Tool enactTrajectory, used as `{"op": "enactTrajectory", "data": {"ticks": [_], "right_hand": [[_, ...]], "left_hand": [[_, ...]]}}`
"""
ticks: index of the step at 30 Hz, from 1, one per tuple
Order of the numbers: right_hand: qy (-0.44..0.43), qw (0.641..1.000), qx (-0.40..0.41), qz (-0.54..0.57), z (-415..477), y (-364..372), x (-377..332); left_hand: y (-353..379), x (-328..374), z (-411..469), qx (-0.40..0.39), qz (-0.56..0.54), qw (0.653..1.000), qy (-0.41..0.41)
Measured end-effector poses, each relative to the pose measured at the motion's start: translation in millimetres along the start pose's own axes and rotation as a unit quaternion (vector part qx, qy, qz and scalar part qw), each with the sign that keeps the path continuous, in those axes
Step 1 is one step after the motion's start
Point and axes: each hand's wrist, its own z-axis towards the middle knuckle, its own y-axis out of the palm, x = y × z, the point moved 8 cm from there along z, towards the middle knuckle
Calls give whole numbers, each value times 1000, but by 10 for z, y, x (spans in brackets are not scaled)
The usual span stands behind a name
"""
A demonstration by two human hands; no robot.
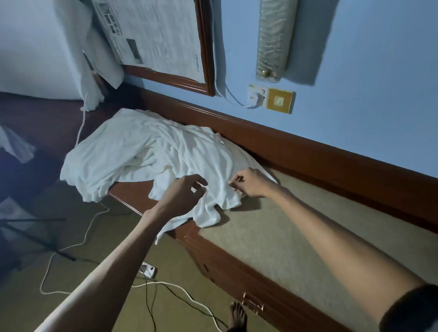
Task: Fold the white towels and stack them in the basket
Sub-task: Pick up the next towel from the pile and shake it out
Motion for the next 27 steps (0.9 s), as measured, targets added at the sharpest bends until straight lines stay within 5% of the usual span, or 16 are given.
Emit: {"op": "enactTrajectory", "data": {"ticks": [15, 27], "right_hand": [[41, 999, -13, 9, 1852, 4, -72], [131, 990, 51, 7, 3294, 98, 256]], "left_hand": [[-245, -1005, 1670, -36, 1, 998, -56], [-213, -1818, 3466, -105, 21, 994, -11]]}}
